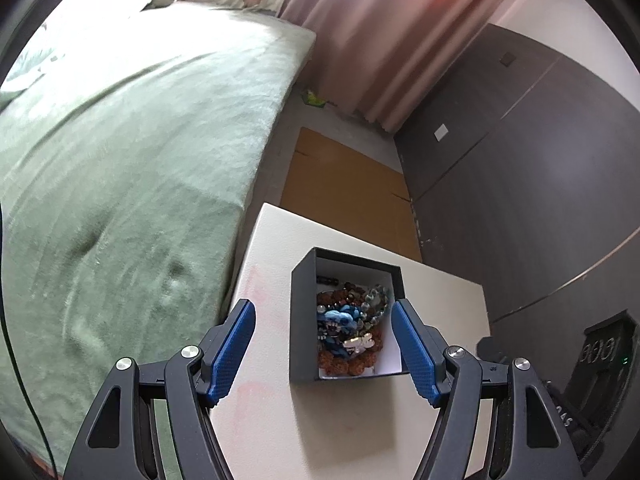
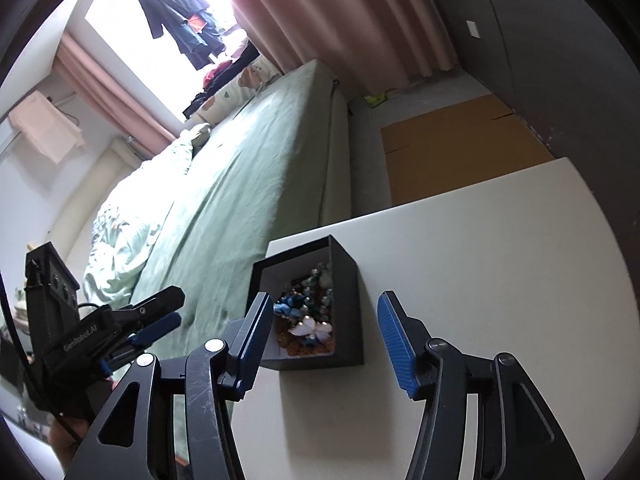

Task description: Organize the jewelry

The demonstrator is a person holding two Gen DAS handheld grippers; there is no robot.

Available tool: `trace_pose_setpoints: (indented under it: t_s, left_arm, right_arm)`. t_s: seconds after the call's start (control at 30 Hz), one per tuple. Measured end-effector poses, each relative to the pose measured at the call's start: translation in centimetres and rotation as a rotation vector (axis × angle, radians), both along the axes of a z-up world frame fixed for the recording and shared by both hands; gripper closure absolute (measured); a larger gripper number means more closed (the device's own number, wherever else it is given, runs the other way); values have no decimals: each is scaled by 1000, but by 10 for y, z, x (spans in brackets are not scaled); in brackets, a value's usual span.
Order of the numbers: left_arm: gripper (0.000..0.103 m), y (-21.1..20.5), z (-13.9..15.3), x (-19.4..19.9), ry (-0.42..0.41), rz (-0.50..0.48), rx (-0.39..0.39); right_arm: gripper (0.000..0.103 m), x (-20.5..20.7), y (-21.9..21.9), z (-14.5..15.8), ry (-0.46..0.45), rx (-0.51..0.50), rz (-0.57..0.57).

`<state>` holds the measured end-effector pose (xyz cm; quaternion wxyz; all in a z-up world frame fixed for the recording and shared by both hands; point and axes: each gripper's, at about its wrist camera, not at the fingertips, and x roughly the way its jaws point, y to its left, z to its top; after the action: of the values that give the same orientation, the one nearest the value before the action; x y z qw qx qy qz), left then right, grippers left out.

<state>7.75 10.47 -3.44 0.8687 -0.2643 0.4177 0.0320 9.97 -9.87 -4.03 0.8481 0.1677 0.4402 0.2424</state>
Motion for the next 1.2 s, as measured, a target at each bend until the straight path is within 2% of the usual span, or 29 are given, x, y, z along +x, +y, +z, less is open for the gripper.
trace_pose_setpoints:
  t_s: [0.1, 0.2, 0.3, 0.47, 0.53, 0.7, 0.83, 1.2]
  left_arm:
    - [31, -9, 5, -7, -15, -10, 27]
    - [24, -18, 10, -14, -31, -13, 57]
    - [19, -26, 17, -21, -50, -6, 87]
    - [11, -44, 26, -31, -81, -15, 114]
    - [10, -53, 29, -34, -92, -34, 130]
    - [10, -75, 36, -41, -122, -67, 185]
    - [2, -86, 40, -54, -158, -68, 213]
    - [1, -96, 46, -75, -207, -101, 340]
  right_arm:
    - [47, -6, -6, 5, -4, -27, -1]
    - [46, -13, -11, 11, -5, -55, 0]
    - [35, -19, -19, 15, -2, -54, -6]
    - [23, -31, -36, 27, -21, -60, -28]
    - [8, -35, -41, 29, -25, -68, -37]
    - [0, -42, -58, 33, -27, -79, -66]
    - [0, -46, -71, 37, -36, -101, -80]
    - [0, -53, -85, 41, -41, -164, -75]
